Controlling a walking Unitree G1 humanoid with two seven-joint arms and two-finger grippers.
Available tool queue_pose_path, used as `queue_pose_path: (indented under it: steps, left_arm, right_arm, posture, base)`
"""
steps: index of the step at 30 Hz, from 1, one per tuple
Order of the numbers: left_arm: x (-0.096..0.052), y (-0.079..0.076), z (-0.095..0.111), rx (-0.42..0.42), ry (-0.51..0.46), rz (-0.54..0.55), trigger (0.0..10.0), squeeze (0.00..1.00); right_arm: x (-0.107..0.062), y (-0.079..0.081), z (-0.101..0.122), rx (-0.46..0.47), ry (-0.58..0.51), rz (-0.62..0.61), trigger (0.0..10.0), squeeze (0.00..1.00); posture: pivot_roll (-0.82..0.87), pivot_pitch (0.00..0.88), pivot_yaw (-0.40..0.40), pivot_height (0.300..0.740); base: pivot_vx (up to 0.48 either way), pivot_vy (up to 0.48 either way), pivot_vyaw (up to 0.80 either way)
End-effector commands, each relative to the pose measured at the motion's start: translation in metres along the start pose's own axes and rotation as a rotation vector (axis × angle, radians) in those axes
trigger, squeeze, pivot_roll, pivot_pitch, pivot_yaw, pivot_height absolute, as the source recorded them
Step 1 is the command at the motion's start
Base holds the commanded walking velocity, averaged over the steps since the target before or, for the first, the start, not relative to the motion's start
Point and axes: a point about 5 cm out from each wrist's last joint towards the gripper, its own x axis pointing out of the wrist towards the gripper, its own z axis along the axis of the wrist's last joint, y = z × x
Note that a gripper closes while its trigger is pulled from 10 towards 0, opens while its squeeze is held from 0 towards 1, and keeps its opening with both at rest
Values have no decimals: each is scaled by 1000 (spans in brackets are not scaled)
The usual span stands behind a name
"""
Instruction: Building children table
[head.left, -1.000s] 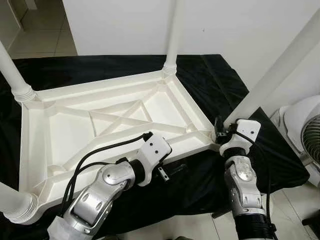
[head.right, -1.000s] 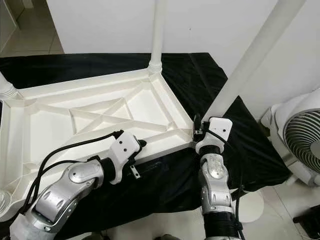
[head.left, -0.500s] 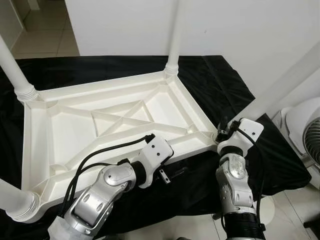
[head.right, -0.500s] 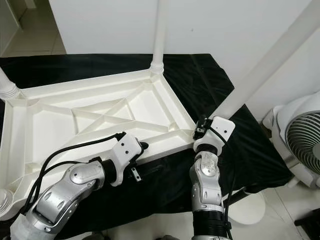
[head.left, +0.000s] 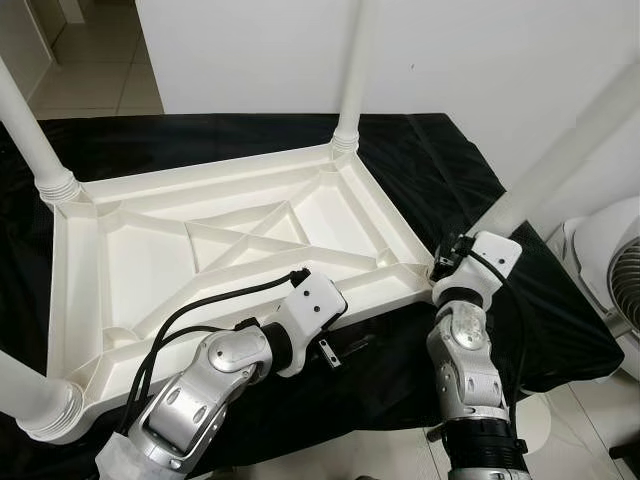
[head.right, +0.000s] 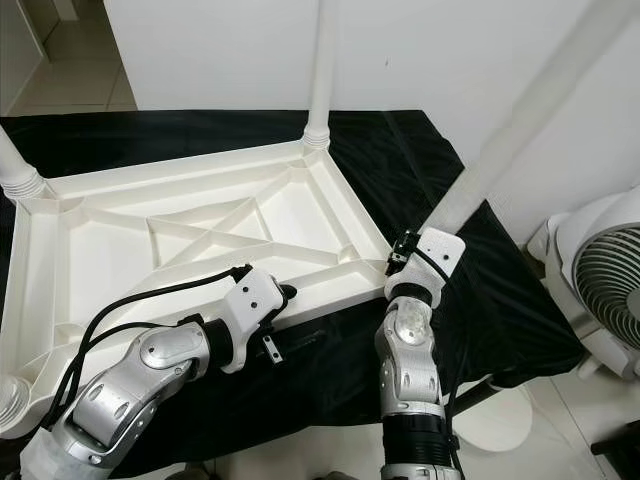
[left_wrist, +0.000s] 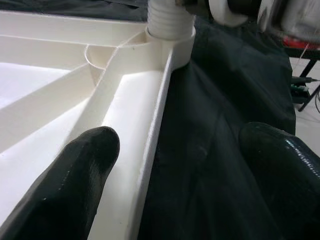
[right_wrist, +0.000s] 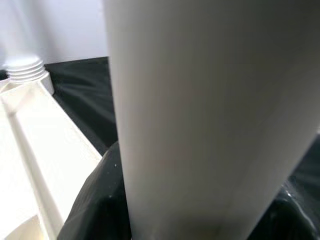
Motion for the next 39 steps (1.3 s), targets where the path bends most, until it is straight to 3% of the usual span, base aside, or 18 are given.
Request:
queue_pose_path:
  steps: [1, 7, 16, 18, 19, 21, 25, 26, 29, 30, 32, 33, 35, 36, 39]
  left_arm:
    - [2, -3, -1, 0, 5, -50, 10000, 0]
    - [3, 0, 0, 4, 1, -43, 10000, 0]
    - [7, 3, 4, 16, -13, -35, 10000, 0]
    - [15, 7, 11, 45, -47, -6, 10000, 0]
    - [15, 7, 11, 45, -47, -6, 10000, 0]
    - [22, 12, 18, 61, -77, 20, 10000, 0]
    - [29, 19, 30, 67, -124, 64, 10000, 0]
    - [34, 29, 49, 35, -205, 118, 10000, 0]
    - [35, 35, 62, 1, -263, 137, 10000, 0]
    - [34, 38, 68, -21, -295, 132, 10000, 94]
    - [34, 40, 72, -33, -313, 127, 10000, 94]
    - [33, 43, 78, -69, -347, 118, 10000, 1000]
    - [33, 45, 82, -81, -373, 110, 10000, 1000]
    - [33, 49, 98, -101, -431, 102, 10000, 1000]
    - [35, 53, 109, -102, -454, 105, 10000, 1000]
  right_arm:
    - [6, 9, 39, 19, -148, 56, 10000, 0]
    - [13, 12, 62, 51, -203, 89, 10000, 0]
    - [14, 19, 54, 28, -135, 131, 10000, 0]
    - [20, 21, 42, -129, -66, 185, 10000, 0]
    - [20, 21, 42, -129, -66, 185, 10000, 0]
    - [26, 18, 34, -231, -28, 221, 10000, 0]
    - [33, 12, 30, -259, 2, 264, 10000, 0]
    - [39, 6, 28, -286, 31, 323, 10000, 0]
    - [41, 3, 27, -315, 43, 358, 10000, 0]
    - [43, 3, 28, -323, 45, 372, 10000, 0]
    - [44, 2, 28, -330, 44, 379, 10000, 0]
    - [44, 3, 28, -341, 39, 390, 10000, 0]
    - [45, 3, 29, -356, 34, 398, 10000, 0]
    - [45, 7, 28, -356, 33, 440, 10000, 0]
    - [43, 14, 28, -344, 29, 502, 10000, 0]
  posture:
    - [97, 56, -34, 740]
    - [92, 59, -40, 740]
    - [97, 58, -47, 740]
    - [99, 54, -47, 740]
    - [99, 54, -47, 740]
    - [102, 50, -51, 740]
    - [99, 46, -48, 740]
    - [103, 41, -49, 740]
    - [103, 39, -50, 740]
    - [104, 33, -49, 740]
    - [105, 31, -49, 740]
    - [106, 28, -49, 740]
    - [107, 26, -48, 740]
    - [111, 16, -49, 740]
    - [113, 10, -50, 740]
  base:
    - [0, 0, 0]
    - [0, 0, 0]
    - [0, 0, 0]
    - [0, 0, 0]
    - [0, 0, 0]
    - [0, 0, 0]
    - [0, 0, 0]
    - [0, 0, 0]
    - [0, 0, 0]
    - [0, 0, 0]
    - [0, 0, 0]
    - [0, 0, 0]
    - [0, 0, 0]
    - [0, 0, 0]
    - [0, 0, 0]
